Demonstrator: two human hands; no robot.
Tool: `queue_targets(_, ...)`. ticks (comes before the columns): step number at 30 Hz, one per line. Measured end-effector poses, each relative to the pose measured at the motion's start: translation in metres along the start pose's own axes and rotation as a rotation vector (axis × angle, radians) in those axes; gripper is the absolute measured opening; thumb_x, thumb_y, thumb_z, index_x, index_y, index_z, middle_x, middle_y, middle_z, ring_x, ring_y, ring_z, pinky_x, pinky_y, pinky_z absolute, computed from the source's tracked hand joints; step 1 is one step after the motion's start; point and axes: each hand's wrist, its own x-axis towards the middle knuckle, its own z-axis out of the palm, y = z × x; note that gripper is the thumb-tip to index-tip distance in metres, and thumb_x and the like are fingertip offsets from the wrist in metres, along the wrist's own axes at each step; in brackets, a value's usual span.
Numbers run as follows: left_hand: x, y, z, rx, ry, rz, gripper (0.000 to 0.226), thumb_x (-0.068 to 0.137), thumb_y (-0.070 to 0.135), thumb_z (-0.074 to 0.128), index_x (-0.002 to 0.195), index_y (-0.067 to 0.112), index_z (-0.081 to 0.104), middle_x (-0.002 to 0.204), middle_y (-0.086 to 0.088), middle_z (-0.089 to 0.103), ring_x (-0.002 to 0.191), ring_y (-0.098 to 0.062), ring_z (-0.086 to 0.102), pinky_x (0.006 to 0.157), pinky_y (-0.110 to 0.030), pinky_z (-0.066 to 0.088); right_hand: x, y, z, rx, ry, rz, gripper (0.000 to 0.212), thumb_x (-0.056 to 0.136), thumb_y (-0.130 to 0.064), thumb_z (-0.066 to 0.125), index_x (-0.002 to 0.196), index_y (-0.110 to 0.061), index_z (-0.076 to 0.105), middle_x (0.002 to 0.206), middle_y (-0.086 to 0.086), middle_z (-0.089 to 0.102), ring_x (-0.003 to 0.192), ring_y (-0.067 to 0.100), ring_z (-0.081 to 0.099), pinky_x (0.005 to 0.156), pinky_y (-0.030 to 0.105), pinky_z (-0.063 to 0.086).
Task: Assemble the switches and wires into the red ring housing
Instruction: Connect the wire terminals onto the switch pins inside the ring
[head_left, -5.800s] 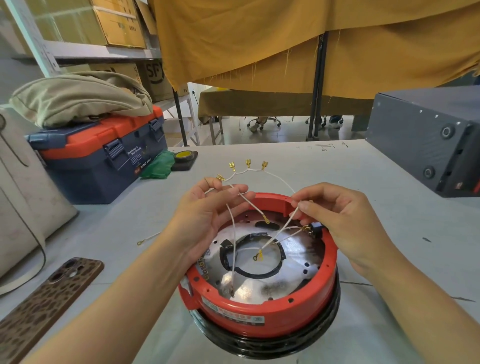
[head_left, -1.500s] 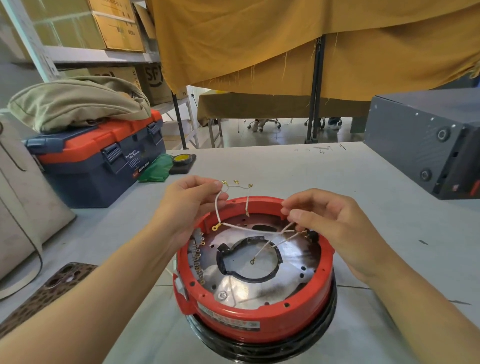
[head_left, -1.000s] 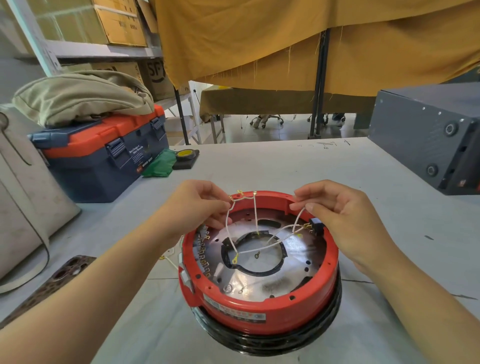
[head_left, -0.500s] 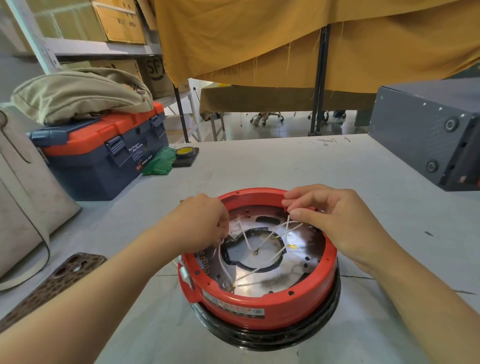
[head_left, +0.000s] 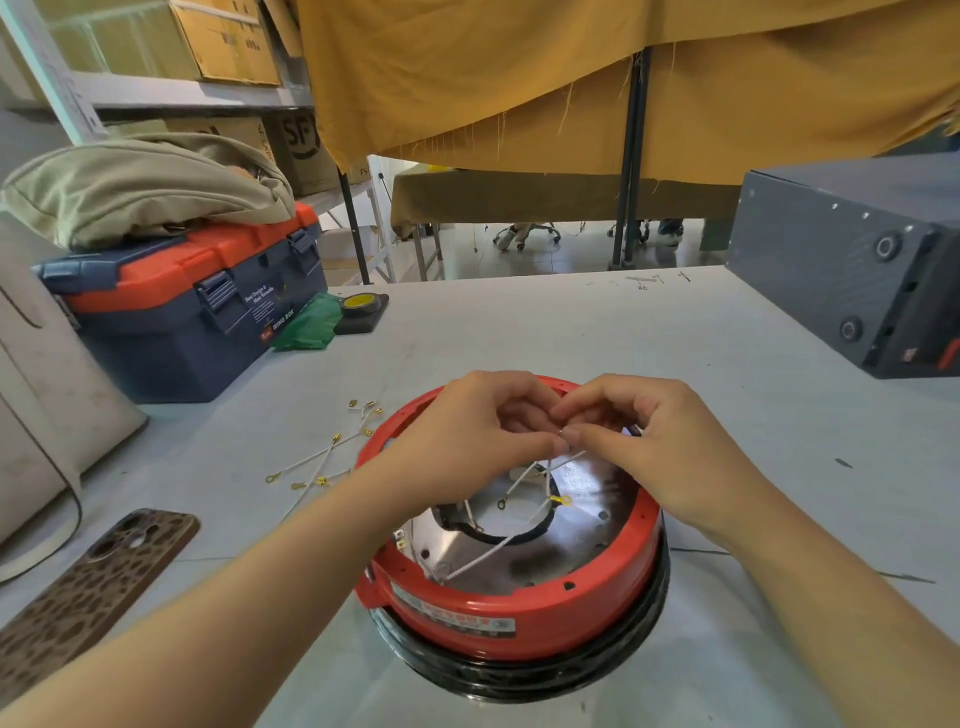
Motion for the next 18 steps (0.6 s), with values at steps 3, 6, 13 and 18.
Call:
queue_targets(3, 0.002, -0.003, 0.004, 0.0, 0.032, -0.005, 0.016, 0.079, 0.005, 0.071, 0.092, 0.014, 0.067, 0.078, -0.006, 0.073, 0.075, -0.017, 0.07, 0.083, -0.038, 0.056, 0.001, 0.001, -0.001, 0.023, 0.012, 0.0, 0.017, 0.079, -0.003, 0.07, 0.083, -0.019, 0.069, 0.075, 0.002, 0.072, 0.076, 0.02, 0.069, 0.078, 0.03, 0.052)
queue_targets(6, 0.001, -0.004, 0.005, -0.007, 0.061, -0.008, 0.011, 0.079, 0.003, 0.071, 0.088, 0.007, 0.067, 0.077, -0.012, 0.072, 0.072, -0.02, 0.07, 0.082, -0.044, 0.055, 0.001, 0.002, -0.003, 0.017, 0.05, 0.017, 0.015, 0.083, -0.005, 0.066, 0.081, -0.02, 0.068, 0.073, 0.001, 0.072, 0.074, 0.016, 0.069, 0.077, 0.028, 0.052)
queue_targets(13, 0.0, -0.005, 0.008, 0.052, 0.054, -0.005, 0.003, 0.084, 0.011, 0.068, 0.083, 0.011, 0.071, 0.074, -0.01, 0.073, 0.072, -0.02, 0.07, 0.079, -0.035, 0.057, 0.007, 0.017, -0.005, -0.023, 0.215, 0.199, 0.019, 0.089, -0.022, 0.061, 0.104, -0.032, 0.066, 0.107, -0.011, 0.065, 0.101, 0.011, 0.06, 0.09, 0.032, 0.048)
queue_targets(18, 0.003, -0.003, 0.009, 0.175, 0.023, 0.015, 0.006, 0.084, 0.013, 0.068, 0.08, 0.015, 0.072, 0.061, 0.008, 0.068, 0.053, 0.001, 0.061, 0.055, -0.011, 0.046, 0.009, 0.025, 0.002, 0.121, 0.106, 0.366, 0.038, 0.093, -0.013, 0.054, 0.13, -0.021, 0.054, 0.13, -0.008, 0.057, 0.118, 0.008, 0.053, 0.106, 0.03, 0.038)
